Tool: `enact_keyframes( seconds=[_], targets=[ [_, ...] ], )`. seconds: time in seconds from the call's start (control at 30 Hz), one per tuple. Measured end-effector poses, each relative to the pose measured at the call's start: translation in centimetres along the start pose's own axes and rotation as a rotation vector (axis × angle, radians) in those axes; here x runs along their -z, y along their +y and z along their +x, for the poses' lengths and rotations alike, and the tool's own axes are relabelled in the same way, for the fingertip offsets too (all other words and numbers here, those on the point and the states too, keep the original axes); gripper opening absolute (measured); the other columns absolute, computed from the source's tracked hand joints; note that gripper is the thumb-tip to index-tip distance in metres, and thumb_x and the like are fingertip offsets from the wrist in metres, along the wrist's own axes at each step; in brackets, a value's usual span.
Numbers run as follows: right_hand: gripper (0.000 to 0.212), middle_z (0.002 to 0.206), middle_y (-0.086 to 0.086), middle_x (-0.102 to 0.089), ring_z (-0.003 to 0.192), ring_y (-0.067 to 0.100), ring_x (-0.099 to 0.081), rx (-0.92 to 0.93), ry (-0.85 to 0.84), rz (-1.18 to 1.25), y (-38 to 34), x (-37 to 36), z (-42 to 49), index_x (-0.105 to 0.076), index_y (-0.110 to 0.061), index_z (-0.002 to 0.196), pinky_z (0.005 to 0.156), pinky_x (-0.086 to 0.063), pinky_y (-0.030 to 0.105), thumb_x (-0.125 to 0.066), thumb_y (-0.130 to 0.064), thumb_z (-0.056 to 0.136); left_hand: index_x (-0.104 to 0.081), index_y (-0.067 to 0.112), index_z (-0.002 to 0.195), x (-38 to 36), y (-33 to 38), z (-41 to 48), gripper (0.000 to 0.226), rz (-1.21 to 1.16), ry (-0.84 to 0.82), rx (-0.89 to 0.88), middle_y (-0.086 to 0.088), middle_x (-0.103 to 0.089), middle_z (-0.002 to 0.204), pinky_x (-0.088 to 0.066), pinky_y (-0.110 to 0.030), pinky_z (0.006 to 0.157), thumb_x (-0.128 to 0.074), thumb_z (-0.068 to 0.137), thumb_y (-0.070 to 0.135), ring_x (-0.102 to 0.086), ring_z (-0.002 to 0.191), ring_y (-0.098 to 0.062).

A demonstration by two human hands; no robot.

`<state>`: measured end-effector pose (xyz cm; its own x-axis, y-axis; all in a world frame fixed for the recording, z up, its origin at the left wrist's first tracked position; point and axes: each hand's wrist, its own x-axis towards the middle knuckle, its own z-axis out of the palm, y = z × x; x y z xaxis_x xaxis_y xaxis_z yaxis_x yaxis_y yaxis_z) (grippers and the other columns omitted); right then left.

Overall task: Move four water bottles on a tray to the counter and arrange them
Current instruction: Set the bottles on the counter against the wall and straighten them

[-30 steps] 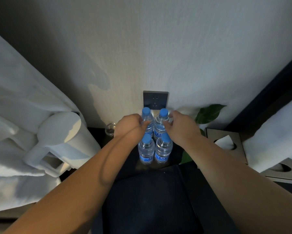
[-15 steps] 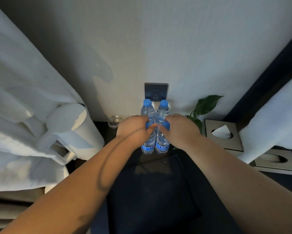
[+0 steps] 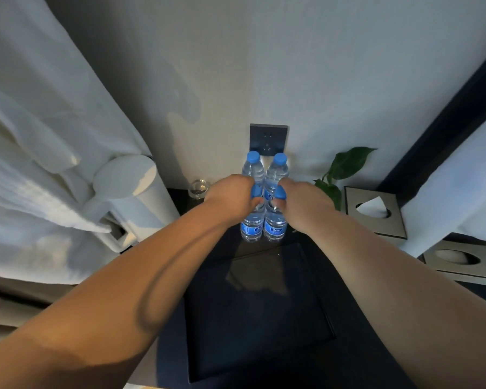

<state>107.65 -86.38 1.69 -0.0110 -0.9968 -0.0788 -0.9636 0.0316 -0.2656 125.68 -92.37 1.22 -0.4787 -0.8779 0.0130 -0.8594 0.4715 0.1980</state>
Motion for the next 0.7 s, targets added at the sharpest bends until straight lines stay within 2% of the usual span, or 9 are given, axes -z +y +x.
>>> enact_keyframes(
  seconds=[0.27,0.6,0.7],
  targets=[
    [0.023,0.101,0.004,-0.066,0.084,0.021,-0.061,-0.001,-0.004,0.030,0.4,0.7,1.2,-0.058,-0.021,0.118,0.071,-0.054,0.039,-0.063,-0.037,0.102,-0.051,0.021,0.088,0.4,-0.5,1.0,0.027,0.028,-0.012,0.018,-0.004,-0.059,0.087,-0.043,-0.034,0.064,-0.062,0.094,0.045,-0.057,0.078,-0.022],
    [0.023,0.098,0.004,-0.063,0.081,0.022,-0.058,-0.023,0.028,0.057,0.0,0.1,2.3,-0.058,-0.019,0.112,0.065,-0.041,0.034,-0.063,-0.039,0.102,-0.053,0.022,0.087,1.2,-1.4,2.3,0.025,-0.008,-0.023,0.046,-0.002,-0.058,0.083,-0.040,-0.033,0.061,-0.063,0.092,0.044,-0.056,0.073,-0.022],
    [0.025,0.103,0.007,-0.067,0.085,0.024,-0.060,-0.008,0.027,0.037,-0.3,0.1,2.4,-0.059,-0.019,0.119,0.068,-0.045,0.035,-0.062,-0.038,0.102,-0.058,0.020,0.091,0.8,-1.2,2.3,0.024,-0.019,-0.036,0.051,-0.003,-0.060,0.086,-0.044,-0.034,0.062,-0.063,0.092,0.043,-0.058,0.076,-0.023]
  ],
)
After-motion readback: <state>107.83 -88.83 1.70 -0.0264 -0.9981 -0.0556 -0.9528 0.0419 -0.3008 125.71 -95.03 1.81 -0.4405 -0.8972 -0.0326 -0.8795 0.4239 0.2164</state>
